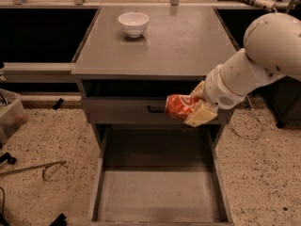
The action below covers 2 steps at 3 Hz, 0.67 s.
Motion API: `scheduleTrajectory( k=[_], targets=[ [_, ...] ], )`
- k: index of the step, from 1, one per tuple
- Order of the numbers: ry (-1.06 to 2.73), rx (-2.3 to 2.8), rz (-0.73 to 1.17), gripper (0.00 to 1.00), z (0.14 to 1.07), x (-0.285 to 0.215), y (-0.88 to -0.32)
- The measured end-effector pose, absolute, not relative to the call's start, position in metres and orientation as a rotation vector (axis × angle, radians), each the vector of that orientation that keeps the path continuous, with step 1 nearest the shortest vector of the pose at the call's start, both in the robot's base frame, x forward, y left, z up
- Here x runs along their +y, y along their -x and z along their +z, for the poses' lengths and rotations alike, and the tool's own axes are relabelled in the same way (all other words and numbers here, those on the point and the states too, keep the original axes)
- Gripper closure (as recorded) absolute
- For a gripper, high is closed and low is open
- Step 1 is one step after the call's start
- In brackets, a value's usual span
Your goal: Place coke can into middle drawer
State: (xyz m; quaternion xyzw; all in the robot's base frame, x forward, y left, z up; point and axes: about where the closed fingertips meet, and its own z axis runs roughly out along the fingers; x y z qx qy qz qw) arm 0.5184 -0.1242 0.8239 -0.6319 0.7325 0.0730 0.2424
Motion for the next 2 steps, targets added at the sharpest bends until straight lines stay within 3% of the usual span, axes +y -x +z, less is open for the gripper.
scheduleTrajectory(
  k=[2],
  targets=[
    [1.697,1.955,0.264,1.00,0.791,-0.109,-0.521]
  ],
)
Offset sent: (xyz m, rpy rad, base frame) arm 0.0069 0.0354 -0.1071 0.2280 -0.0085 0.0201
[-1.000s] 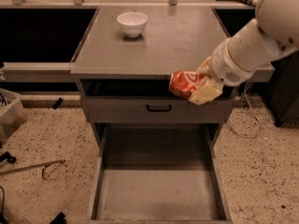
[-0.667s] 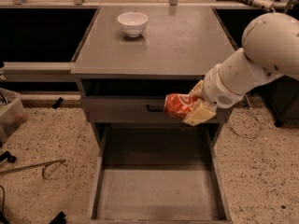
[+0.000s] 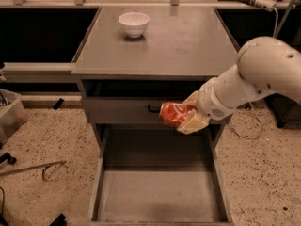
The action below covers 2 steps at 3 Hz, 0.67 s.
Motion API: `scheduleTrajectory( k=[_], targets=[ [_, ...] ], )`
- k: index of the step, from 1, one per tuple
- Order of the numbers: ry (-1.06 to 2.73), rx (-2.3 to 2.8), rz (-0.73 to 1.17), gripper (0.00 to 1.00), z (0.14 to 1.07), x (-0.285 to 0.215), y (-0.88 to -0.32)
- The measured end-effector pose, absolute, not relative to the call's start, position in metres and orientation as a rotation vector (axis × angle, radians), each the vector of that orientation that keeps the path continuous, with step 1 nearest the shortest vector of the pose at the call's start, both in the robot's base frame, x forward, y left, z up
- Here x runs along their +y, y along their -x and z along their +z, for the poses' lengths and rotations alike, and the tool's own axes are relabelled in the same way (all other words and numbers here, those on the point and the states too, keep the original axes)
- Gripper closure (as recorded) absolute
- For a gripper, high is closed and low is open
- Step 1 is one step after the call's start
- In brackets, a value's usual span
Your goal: Place coke can into middle drawer
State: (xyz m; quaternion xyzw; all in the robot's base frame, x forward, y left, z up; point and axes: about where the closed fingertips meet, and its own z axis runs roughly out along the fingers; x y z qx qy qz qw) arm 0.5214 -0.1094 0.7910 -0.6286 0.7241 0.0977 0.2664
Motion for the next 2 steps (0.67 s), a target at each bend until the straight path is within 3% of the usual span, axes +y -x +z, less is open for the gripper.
scheduleTrajectory(
  k=[2],
  targets=[
    [1.637,1.911,0.350,1.00,0.661,-0.056,-0.536]
  ],
)
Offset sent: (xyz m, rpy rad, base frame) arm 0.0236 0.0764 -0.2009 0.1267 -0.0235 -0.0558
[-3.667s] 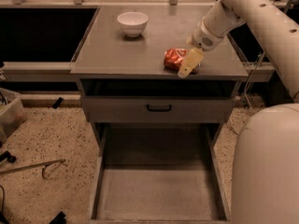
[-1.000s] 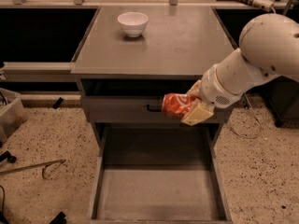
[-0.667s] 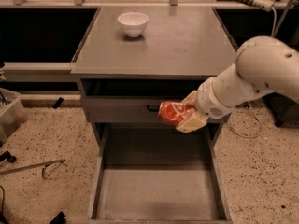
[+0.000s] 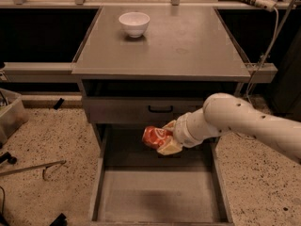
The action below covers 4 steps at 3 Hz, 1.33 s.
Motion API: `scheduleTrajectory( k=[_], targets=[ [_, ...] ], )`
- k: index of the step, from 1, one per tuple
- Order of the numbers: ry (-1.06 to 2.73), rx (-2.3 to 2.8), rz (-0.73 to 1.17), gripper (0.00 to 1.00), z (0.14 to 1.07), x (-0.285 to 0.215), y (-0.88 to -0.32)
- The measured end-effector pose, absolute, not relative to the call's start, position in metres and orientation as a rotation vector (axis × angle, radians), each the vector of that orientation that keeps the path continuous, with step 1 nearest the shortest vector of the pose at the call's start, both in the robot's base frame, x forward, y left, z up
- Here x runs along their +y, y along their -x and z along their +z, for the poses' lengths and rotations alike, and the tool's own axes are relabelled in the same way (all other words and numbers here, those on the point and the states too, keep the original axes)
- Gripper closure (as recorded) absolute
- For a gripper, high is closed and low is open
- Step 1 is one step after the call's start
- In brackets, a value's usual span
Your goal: Place coke can into middle drawer
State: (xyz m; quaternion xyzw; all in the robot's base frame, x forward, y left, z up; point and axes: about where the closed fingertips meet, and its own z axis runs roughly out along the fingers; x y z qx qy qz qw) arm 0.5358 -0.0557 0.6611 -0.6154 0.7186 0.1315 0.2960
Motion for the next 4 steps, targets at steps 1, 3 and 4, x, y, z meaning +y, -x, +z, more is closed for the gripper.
scheduleTrajectory(
  k=[1,3,4],
  targets=[
    [1.576,1.985,0.311,1.00,0.617,-0.060,-0.526],
    [1.546,1.990,0.337,1.00,0.593,-0.060,-0.523],
    [1.514,2.019,0.363,1.00,0.525,-0.066,-0.522]
  ],
)
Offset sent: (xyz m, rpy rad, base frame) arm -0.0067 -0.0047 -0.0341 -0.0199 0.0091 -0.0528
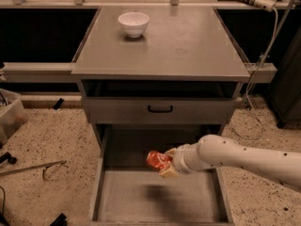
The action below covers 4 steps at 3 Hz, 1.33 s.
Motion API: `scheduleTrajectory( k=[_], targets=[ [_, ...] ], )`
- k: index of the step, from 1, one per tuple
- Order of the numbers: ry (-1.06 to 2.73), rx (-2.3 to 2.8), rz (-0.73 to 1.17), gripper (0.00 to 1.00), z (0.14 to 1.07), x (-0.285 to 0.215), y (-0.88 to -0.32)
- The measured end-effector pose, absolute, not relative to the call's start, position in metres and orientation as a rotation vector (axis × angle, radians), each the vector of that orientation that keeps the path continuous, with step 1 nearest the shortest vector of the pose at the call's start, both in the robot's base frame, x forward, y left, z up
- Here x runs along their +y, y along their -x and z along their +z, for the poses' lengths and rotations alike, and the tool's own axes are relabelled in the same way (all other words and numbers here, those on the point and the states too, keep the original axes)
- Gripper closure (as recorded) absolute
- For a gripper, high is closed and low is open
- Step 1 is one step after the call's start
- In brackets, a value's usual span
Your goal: Place coke can into middle drawer
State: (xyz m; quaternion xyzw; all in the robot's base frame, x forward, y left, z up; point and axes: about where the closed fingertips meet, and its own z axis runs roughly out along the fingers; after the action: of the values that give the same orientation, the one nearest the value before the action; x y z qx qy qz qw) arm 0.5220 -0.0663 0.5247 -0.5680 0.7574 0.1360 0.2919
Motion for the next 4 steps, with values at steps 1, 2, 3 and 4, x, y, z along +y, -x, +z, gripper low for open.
scheduleTrajectory(
  k=[1,2,3,4],
  targets=[
    [1.467,2.031,0.391,1.00,0.461,-0.069,-0.526],
    [1.446,2.061,0.433,1.00,0.411,-0.067,-0.524],
    [1.428,2.096,0.466,1.00,0.378,-0.066,-0.515],
    [1.427,2.118,0.474,1.00,0.368,-0.067,-0.508]
  ],
)
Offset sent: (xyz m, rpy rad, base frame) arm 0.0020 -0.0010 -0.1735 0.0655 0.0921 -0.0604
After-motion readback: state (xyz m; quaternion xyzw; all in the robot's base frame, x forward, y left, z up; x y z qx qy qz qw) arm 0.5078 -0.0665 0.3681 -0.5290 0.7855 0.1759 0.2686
